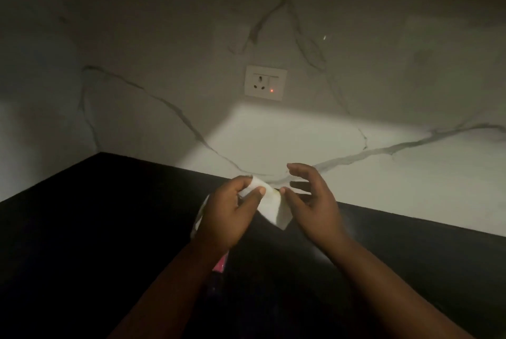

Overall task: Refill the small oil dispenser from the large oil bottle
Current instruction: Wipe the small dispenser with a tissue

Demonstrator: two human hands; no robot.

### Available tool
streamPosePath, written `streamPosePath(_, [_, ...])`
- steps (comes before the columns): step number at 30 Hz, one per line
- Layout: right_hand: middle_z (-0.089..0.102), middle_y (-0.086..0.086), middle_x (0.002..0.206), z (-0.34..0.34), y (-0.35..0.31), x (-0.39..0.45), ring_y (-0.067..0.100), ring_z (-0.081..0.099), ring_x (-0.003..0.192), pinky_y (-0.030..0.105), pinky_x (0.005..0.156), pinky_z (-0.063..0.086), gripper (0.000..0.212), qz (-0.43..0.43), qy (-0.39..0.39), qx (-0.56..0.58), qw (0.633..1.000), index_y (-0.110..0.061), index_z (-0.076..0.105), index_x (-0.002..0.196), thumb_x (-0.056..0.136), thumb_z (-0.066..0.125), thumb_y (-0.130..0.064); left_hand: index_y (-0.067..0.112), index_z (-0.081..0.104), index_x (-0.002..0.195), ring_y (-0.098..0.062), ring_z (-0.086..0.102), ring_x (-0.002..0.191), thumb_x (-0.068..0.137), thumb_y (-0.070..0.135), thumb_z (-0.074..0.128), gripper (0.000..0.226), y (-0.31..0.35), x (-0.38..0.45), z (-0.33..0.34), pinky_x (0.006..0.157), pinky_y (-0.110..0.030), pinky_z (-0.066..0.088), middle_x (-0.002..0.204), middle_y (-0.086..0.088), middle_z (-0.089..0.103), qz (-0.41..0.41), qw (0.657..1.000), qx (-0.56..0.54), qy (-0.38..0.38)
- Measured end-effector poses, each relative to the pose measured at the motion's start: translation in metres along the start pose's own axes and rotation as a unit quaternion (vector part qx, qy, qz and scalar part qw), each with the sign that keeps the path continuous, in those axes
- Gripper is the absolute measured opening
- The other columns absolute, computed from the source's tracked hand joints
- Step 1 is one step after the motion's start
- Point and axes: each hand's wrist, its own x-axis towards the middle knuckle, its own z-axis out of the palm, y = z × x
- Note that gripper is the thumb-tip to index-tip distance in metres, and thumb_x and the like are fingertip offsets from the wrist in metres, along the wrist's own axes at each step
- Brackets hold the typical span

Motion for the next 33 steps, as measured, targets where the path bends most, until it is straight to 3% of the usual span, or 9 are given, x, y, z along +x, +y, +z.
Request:
streamPosePath(3, [0.061,-0.012,0.113,-0.036,-0.012,-0.017,-0.007,0.061,0.088,0.009,0.072,0.048,0.028,0.089,0.021,0.093,0.991,-0.022,0.061,0.113,0.087,0.064,-0.012,0.019,0.070,0.100,-0.020,0.068,0.099,0.070,0.048,0.071,0.041,0.022,-0.001,0.019,0.087,-0.038,0.056,0.099,0.000,0.073,-0.022,0.989,-0.124,-0.084])
streamPosePath(5, [0.067,-0.004,0.101,-0.064,-0.023,-0.035,-0.001,0.064,0.081,0.010,0.065,0.049,0.025,0.158,-0.003,0.183,0.970,-0.012,0.065,0.110,0.086,0.063,-0.010,0.017,0.071,0.087,-0.016,0.069,0.088,0.079,0.023,0.073,0.011,0.038,-0.009,0.035,0.077,-0.026,0.054,0.087,0.001,0.075,-0.024,0.975,-0.180,-0.130])
streamPosePath(7, [0.071,-0.007,0.092,-0.091,-0.029,-0.059,0.005,0.066,0.079,0.013,0.062,0.051,0.030,0.193,-0.035,0.205,0.959,-0.012,0.065,0.110,0.080,0.064,-0.016,0.016,0.071,0.083,-0.011,0.069,0.080,0.087,0.004,0.066,0.014,0.053,-0.019,0.053,0.073,-0.022,0.052,0.081,0.002,0.075,-0.035,0.957,-0.216,-0.188])
streamPosePath(13, [0.072,0.010,0.101,-0.151,-0.014,-0.133,0.027,0.071,0.088,0.031,0.063,0.058,0.045,0.326,-0.027,0.353,0.877,-0.011,0.059,0.117,0.075,0.073,-0.007,0.021,0.076,0.081,-0.039,0.067,0.094,0.055,0.034,0.072,0.030,0.075,-0.058,0.114,0.087,-0.051,0.052,0.092,-0.015,0.073,-0.105,0.898,-0.292,-0.311])
streamPosePath(20, [0.066,0.028,0.110,-0.211,0.010,-0.207,0.042,0.066,0.098,0.050,0.070,0.058,0.046,0.404,0.064,0.473,0.780,0.005,0.065,0.107,0.063,0.078,0.010,0.035,0.072,0.069,-0.010,0.068,0.075,0.076,0.021,0.068,0.017,0.099,-0.112,0.181,0.067,-0.025,0.050,0.076,0.008,0.072,-0.092,0.884,-0.171,-0.425])
streamPosePath(23, [0.070,0.023,0.101,-0.244,0.017,-0.238,0.038,0.069,0.091,0.046,0.070,0.060,0.031,0.437,0.108,0.410,0.793,0.001,0.064,0.105,0.075,0.063,0.007,0.032,0.069,0.086,-0.007,0.068,0.087,0.084,0.030,0.071,0.003,0.096,-0.134,0.202,0.078,-0.031,0.056,0.092,0.009,0.072,-0.016,0.901,-0.031,-0.432])
streamPosePath(26, [0.073,0.014,0.073,-0.268,0.041,-0.268,0.027,0.069,0.063,0.030,0.051,0.054,0.015,0.476,0.172,0.251,0.825,0.000,0.068,0.090,0.079,0.062,0.009,0.040,0.061,0.100,0.003,0.056,0.102,0.077,0.050,0.069,0.026,0.092,-0.143,0.212,0.091,-0.029,0.051,0.107,0.022,0.060,0.099,0.926,0.144,-0.335])
streamPosePath(30, [0.072,0.008,0.068,-0.283,0.089,-0.294,0.024,0.066,0.070,0.033,0.065,0.050,0.013,0.473,0.161,0.093,0.861,-0.006,0.073,0.085,0.081,0.064,0.002,0.043,0.041,0.134,-0.006,0.042,0.123,0.062,0.070,0.062,0.080,0.077,-0.144,0.212,0.105,-0.040,0.042,0.133,0.018,0.045,0.055,0.917,0.237,-0.318])
streamPosePath(33, [0.071,0.005,0.070,-0.278,0.108,-0.290,0.019,0.067,0.070,0.030,0.064,0.050,0.023,0.451,0.119,0.072,0.882,-0.017,0.071,0.078,0.086,0.057,0.000,0.038,0.025,0.147,-0.015,0.036,0.136,0.062,0.053,0.083,0.104,0.064,-0.151,0.213,0.111,-0.045,0.038,0.150,0.007,0.033,-0.017,0.918,0.223,-0.327])
